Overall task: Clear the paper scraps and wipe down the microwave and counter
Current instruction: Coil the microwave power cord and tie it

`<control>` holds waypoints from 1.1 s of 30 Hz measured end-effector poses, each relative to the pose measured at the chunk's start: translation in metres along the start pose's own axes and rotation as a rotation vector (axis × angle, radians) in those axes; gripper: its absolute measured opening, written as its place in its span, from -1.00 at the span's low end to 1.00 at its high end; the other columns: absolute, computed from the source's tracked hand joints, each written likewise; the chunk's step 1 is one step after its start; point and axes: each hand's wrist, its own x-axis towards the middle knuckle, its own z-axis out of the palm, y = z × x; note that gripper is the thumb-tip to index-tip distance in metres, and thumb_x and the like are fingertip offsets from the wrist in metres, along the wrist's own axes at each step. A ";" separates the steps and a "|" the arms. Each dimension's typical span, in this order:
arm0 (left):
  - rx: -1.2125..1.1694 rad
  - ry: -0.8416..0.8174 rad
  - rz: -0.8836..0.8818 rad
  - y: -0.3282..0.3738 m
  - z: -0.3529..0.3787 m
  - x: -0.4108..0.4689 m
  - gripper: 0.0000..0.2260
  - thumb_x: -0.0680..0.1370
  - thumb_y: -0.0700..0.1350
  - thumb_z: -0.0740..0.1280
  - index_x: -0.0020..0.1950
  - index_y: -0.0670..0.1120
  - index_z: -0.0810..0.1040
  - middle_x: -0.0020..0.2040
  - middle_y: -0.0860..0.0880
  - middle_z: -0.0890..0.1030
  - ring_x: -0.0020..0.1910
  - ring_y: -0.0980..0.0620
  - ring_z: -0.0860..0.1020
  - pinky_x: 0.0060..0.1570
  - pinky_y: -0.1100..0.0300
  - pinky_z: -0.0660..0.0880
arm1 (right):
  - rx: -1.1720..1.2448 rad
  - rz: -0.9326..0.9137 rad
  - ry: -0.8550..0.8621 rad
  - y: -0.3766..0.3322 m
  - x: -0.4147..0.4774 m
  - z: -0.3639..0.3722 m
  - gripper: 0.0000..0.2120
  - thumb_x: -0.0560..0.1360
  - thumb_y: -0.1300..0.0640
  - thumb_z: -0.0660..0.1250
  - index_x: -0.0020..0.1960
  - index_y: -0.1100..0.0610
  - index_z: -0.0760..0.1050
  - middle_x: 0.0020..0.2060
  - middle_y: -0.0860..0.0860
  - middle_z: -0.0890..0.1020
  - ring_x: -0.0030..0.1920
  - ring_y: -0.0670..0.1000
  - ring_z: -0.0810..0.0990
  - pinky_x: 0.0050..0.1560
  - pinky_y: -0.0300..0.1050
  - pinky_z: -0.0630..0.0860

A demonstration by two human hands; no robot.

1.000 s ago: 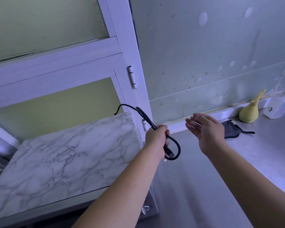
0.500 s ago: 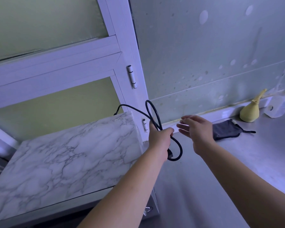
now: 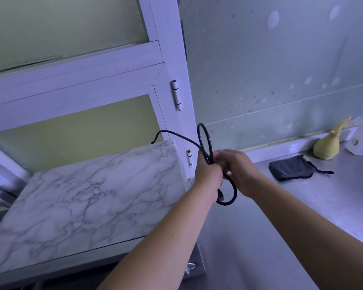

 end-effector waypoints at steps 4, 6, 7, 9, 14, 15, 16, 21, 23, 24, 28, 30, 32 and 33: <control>0.036 0.000 -0.027 0.004 -0.001 0.002 -0.64 0.51 -0.19 0.18 0.15 0.24 0.46 -0.20 0.09 0.57 -0.49 0.11 0.39 -0.47 0.30 0.32 | 0.034 -0.002 -0.150 0.001 -0.001 -0.012 -0.96 0.50 0.22 0.35 -0.10 0.18 0.57 -0.17 0.18 0.53 -0.28 0.11 0.49 -0.28 -0.11 0.49; 0.065 0.003 -0.040 0.005 -0.001 0.001 -0.72 0.53 -0.13 0.18 0.11 0.24 0.46 -0.22 0.10 0.56 -0.53 0.15 0.40 -0.50 0.33 0.32 | 0.041 0.016 -0.192 0.002 -0.002 -0.016 -0.95 0.48 0.18 0.41 -0.09 0.16 0.58 -0.14 0.18 0.53 -0.22 0.14 0.50 -0.20 -0.06 0.52; 0.082 0.002 -0.042 0.005 -0.001 0.002 -0.77 0.54 -0.09 0.18 0.10 0.22 0.45 -0.21 0.10 0.57 -0.52 0.15 0.40 -0.50 0.33 0.31 | 0.037 0.026 -0.194 0.001 -0.002 -0.017 -0.90 0.45 0.15 0.45 -0.08 0.15 0.58 -0.15 0.16 0.55 -0.22 0.13 0.52 -0.17 -0.05 0.53; 0.120 -0.002 -0.024 0.004 -0.002 0.003 -0.81 0.55 -0.05 0.20 0.13 0.18 0.43 -0.14 0.05 0.60 -0.43 0.12 0.49 -0.45 0.30 0.35 | 0.027 0.048 -0.171 -0.001 0.001 -0.016 -0.83 0.40 0.16 0.52 -0.08 0.15 0.57 -0.20 0.09 0.59 -0.24 0.05 0.57 -0.16 -0.07 0.54; 0.296 -0.023 0.049 -0.002 -0.008 0.002 -0.66 0.53 -0.18 0.22 0.29 0.05 0.39 0.11 -0.05 0.64 -0.05 0.03 0.68 -0.12 0.16 0.59 | 0.039 0.069 -0.095 -0.004 0.005 -0.005 -0.87 0.43 0.35 0.47 -0.15 0.22 0.53 -0.32 0.06 0.61 -0.35 0.01 0.60 -0.40 -0.18 0.51; 0.280 -0.038 0.054 0.000 -0.008 0.000 -0.68 0.51 -0.20 0.21 0.23 0.06 0.40 0.02 -0.03 0.63 -0.27 0.12 0.64 -0.32 0.26 0.55 | 0.059 0.062 -0.073 -0.004 0.005 -0.004 -0.87 0.44 0.37 0.46 -0.17 0.23 0.52 -0.34 0.07 0.61 -0.39 0.03 0.58 -0.46 -0.17 0.47; 0.268 -0.044 0.051 0.003 -0.008 -0.001 -0.71 0.51 -0.21 0.20 0.16 0.10 0.39 -0.07 -0.01 0.61 -0.44 0.18 0.56 -0.45 0.32 0.47 | 0.080 0.058 -0.053 -0.004 0.005 -0.003 -0.86 0.44 0.39 0.44 -0.17 0.24 0.51 -0.34 0.09 0.60 -0.42 0.06 0.56 -0.50 -0.15 0.43; 0.266 -0.044 0.009 0.007 -0.013 -0.003 -0.65 0.50 -0.17 0.24 0.12 0.21 0.21 -0.08 0.01 0.63 -0.50 0.16 0.50 -0.45 0.31 0.46 | 0.112 0.052 -0.023 -0.005 0.006 0.006 -0.80 0.42 0.44 0.43 -0.08 0.24 0.46 -0.36 0.16 0.55 -0.47 0.12 0.48 -0.52 -0.14 0.33; 0.270 -0.025 -0.008 0.006 -0.013 -0.004 -0.51 0.49 -0.15 0.26 0.37 0.14 0.21 -0.07 0.04 0.63 -0.50 0.17 0.52 -0.44 0.31 0.47 | 0.101 0.057 -0.032 -0.006 0.004 0.008 -0.79 0.41 0.44 0.42 -0.07 0.23 0.46 -0.39 0.15 0.54 -0.47 0.12 0.47 -0.52 -0.14 0.34; 0.271 -0.015 -0.013 0.004 -0.014 -0.003 -0.38 0.48 -0.13 0.27 0.49 0.16 0.14 -0.04 0.06 0.63 -0.49 0.18 0.53 -0.43 0.32 0.47 | 0.098 0.062 -0.031 -0.006 0.004 0.007 -0.78 0.41 0.44 0.42 -0.07 0.23 0.46 -0.41 0.14 0.54 -0.48 0.11 0.48 -0.51 -0.14 0.34; 0.225 -0.027 -0.040 0.003 -0.016 -0.005 -0.15 0.46 -0.11 0.31 0.59 0.27 -0.11 -0.01 0.10 0.65 -0.32 0.19 0.63 -0.24 0.30 0.57 | 0.079 0.061 0.008 -0.008 0.001 0.008 -0.78 0.40 0.43 0.44 -0.10 0.22 0.46 -0.42 0.11 0.58 -0.43 0.12 0.56 -0.47 -0.11 0.42; 0.205 -0.040 -0.026 0.002 -0.017 -0.010 -0.15 0.45 -0.05 0.34 0.56 0.35 -0.11 0.15 0.11 0.62 0.02 0.14 0.65 0.07 0.15 0.56 | 0.077 0.038 0.040 -0.009 0.000 0.008 -0.78 0.38 0.45 0.44 -0.13 0.23 0.46 -0.38 0.15 0.59 -0.34 0.16 0.60 -0.36 -0.06 0.50; 0.142 -0.032 -0.012 0.002 -0.019 -0.020 -0.19 0.44 0.01 0.37 0.47 0.47 -0.05 0.15 0.27 0.60 0.14 0.21 0.57 0.06 0.12 0.49 | 0.108 0.024 0.067 -0.010 0.001 0.008 -0.79 0.38 0.46 0.43 -0.16 0.23 0.46 -0.30 0.23 0.61 -0.29 0.18 0.62 -0.24 0.00 0.57; 0.087 -0.007 0.004 0.001 -0.019 -0.026 -0.25 0.43 0.01 0.39 0.41 0.50 0.05 0.04 0.35 0.61 0.10 0.26 0.55 0.00 0.15 0.46 | 0.127 0.023 0.076 -0.011 0.001 0.007 -0.79 0.39 0.45 0.43 -0.16 0.22 0.46 -0.27 0.26 0.61 -0.29 0.18 0.64 -0.18 0.02 0.59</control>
